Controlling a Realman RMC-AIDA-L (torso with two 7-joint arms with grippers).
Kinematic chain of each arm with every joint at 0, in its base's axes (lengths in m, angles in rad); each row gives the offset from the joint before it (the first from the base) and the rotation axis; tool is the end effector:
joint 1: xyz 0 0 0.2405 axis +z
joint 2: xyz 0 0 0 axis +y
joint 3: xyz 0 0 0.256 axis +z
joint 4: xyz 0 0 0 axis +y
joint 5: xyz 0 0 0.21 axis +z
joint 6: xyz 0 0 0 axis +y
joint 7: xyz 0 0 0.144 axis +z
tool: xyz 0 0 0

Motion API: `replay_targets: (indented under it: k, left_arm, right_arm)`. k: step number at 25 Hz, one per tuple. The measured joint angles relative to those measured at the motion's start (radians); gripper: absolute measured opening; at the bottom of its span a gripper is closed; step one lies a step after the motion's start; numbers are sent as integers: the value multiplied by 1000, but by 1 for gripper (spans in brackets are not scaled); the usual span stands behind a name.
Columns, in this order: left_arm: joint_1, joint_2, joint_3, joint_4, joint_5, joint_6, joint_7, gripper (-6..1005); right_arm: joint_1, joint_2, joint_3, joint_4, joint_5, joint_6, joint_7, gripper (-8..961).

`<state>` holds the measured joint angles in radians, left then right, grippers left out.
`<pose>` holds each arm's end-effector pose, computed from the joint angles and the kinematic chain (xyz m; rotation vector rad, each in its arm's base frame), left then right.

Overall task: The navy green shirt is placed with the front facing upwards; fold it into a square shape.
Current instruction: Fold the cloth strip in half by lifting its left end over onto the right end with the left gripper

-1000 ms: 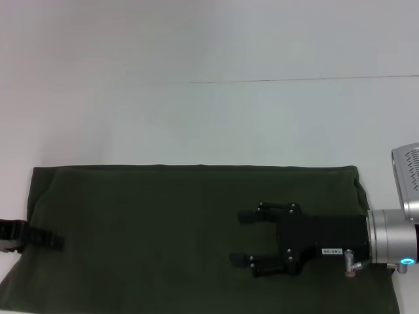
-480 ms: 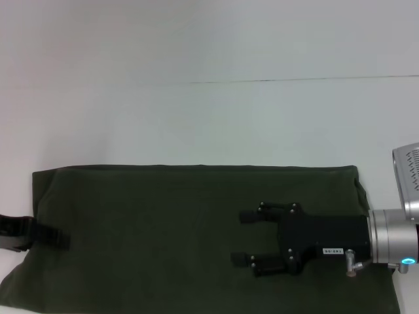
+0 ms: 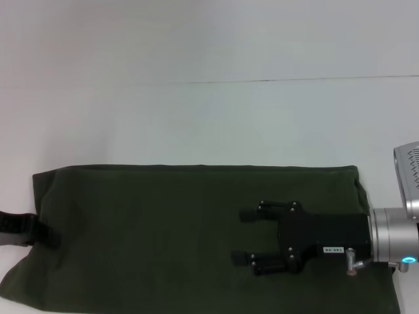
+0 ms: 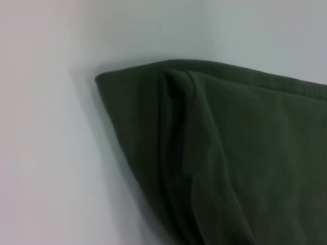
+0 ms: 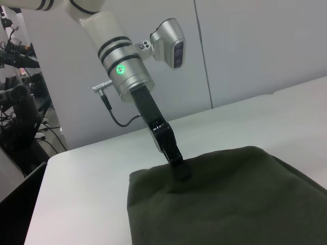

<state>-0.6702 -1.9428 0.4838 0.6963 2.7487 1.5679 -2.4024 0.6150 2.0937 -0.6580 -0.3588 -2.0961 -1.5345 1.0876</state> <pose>-0.3282 0.3419 0.0610 -2.1757 -1.8851 0.0566 0.2536 0.3057 -0.0611 -2.9038 0.4595 0.7375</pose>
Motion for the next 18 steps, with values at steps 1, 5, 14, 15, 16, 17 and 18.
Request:
replay_targets:
  k: [1, 5, 14, 15, 16, 17, 18]
  left_arm:
    - [0, -1, 1, 0, 0, -1, 0, 401]
    - [-3, -5, 5, 0, 7, -6, -1, 210]
    - [-5, 5, -10, 4, 0, 16, -1, 99]
    - [-6, 7, -11, 6, 0, 18, -3, 99]
    - [-6, 8, -12, 6, 0, 20, -3, 99]
    - [-8, 11, -14, 7, 2, 25, -4, 99]
    - [-9, 12, -16, 8, 5, 27, -4, 99]
  right_arm:
    - [0, 0, 0, 0, 0, 0, 0, 881]
    - [1, 0, 0, 0, 1, -2, 0, 881]
    - [2, 0, 0, 0, 1, -3, 0, 881]
    - [2, 0, 0, 0, 1, -3, 0, 881]
    - [2, 0, 0, 0, 1, -3, 0, 881]
    - [2, 0, 0, 0, 1, -3, 0, 881]
    - [2, 0, 0, 1, 1, -3, 0, 881]
